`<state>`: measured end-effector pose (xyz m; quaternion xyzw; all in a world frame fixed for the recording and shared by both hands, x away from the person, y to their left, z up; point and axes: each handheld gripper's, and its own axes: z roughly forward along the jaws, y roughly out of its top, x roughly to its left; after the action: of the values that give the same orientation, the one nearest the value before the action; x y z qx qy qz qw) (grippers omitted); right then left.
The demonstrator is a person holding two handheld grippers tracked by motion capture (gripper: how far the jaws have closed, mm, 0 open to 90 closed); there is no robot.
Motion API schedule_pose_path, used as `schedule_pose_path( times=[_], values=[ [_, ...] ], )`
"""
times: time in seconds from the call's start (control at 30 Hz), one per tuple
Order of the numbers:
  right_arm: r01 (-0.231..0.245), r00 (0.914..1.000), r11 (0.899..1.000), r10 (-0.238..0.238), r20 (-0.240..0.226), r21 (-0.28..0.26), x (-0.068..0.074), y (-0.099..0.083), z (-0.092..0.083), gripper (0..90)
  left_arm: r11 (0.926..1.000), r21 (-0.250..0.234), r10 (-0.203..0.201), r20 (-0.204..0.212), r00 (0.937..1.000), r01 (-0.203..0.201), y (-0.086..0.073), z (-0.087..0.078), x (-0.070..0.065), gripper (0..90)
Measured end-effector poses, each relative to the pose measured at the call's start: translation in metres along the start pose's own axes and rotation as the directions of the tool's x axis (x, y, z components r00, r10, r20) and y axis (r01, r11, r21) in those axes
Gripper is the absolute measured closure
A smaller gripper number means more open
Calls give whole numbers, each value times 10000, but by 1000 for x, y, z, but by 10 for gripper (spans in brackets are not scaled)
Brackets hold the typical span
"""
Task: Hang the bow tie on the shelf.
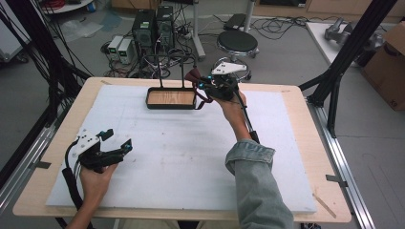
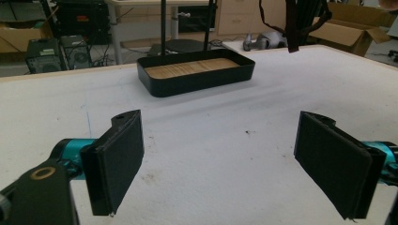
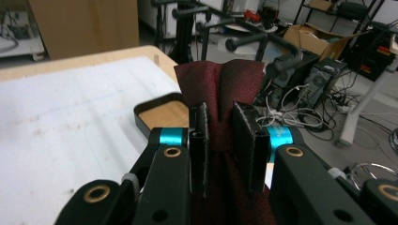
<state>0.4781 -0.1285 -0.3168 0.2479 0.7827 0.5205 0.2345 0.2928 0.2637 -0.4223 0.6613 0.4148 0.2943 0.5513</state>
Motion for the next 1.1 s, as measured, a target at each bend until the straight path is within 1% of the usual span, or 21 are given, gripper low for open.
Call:
schedule_pose_path(
  times=[0.07, 0.1, 0.13, 0.33, 0.37, 0.4, 0.43, 0.6, 0.67, 0.7, 0.77, 0.8, 0.83, 0.9, 1.0, 1.1],
  values=[
    [-19, 10000, 10000, 19, -6, -24, -2, 4, 3, 766, 10000, -28, -24, 20, 10000, 24, 0, 0, 0, 167],
    [50, 10000, 10000, -50, 75, -65, -2, 6, 3, 767, 10000, -22, -13, 32, 10000, 14, 0, 0, 0, 167],
    [0, 10000, 9998, 1, 48, -190, -3, 8, 5, 767, 10000, -18, -22, 25, 10000, 22, 0, 0, 0, 167],
    [-193, 9998, 9991, 194, 27, -369, -5, 14, 11, 766, 10000, -37, -31, 10, 10000, 31, 0, 0, 1, 167],
    [-206, 9998, 9992, 205, -20, -331, -6, 17, 12, 767, 10000, -9, -25, 25, 10000, 25, 0, 0, 1, 167],
    [-90, 9999, 9989, 95, 104, -452, -6, 19, 13, 766, 10000, -8, -36, 27, 10000, 36, 0, -1, 1, 167],
    [-98, 9999, 9979, 103, 73, -644, -7, 23, 13, 766, 10000, -8, -28, 36, 10000, 28, 0, -1, 1, 166],
    [-163, 9997, 9972, 176, 174, -726, -10, 28, 15, 766, 10000, 41, -26, 23, 10000, 25, -1, -1, 2, 166],
    [-253, 9995, 9968, 267, 178, -753, -12, 30, 16, 766, 10000, 10, -78, 24, 10000, 78, -1, -1, 2, 166],
    [-266, 9993, 9973, 283, 246, -683, -13, 31, 17, 766, 10000, -27, -84, 41, 10000, 85, -1, -1, 2, 166],
    [-319, 9991, 9966, 339, 254, -764, -14, 35, 18, 766, 10000, -15, -69, 26, 10000, 69, -1, -1, 2, 167],
    [-211, 9993, 9965, 235, 283, -810, -15, 36, 19, 766, 10000, -14, -83, 6, 10000, 83, -1, -1, 2, 167],
    [-218, 9993, 9959, 243, 276, -873, -14, 38, 20, 766, 10000, 11, -70, 22, 10000, 70, -1, -1, 2, 167],
    [-242, 9992, 9956, 271, 306, -910, -15, 39, 22, 766, 10000, 31, -76, 43, 10000, 76, -1, -1, 2, 166],
    [-278, 9987, 9966, 310, 399, -775, -16, 37, 26, 766, 10000, -7, -79, 18, 10000, 79, -1, -1, 2, 167],
    [-459, 9977, 9955, 497, 451, -828, -19, 35, 31, 766, 10000, 28, -86, 24, 10000, 86, -1, -2, 2, 167]
  ],
)
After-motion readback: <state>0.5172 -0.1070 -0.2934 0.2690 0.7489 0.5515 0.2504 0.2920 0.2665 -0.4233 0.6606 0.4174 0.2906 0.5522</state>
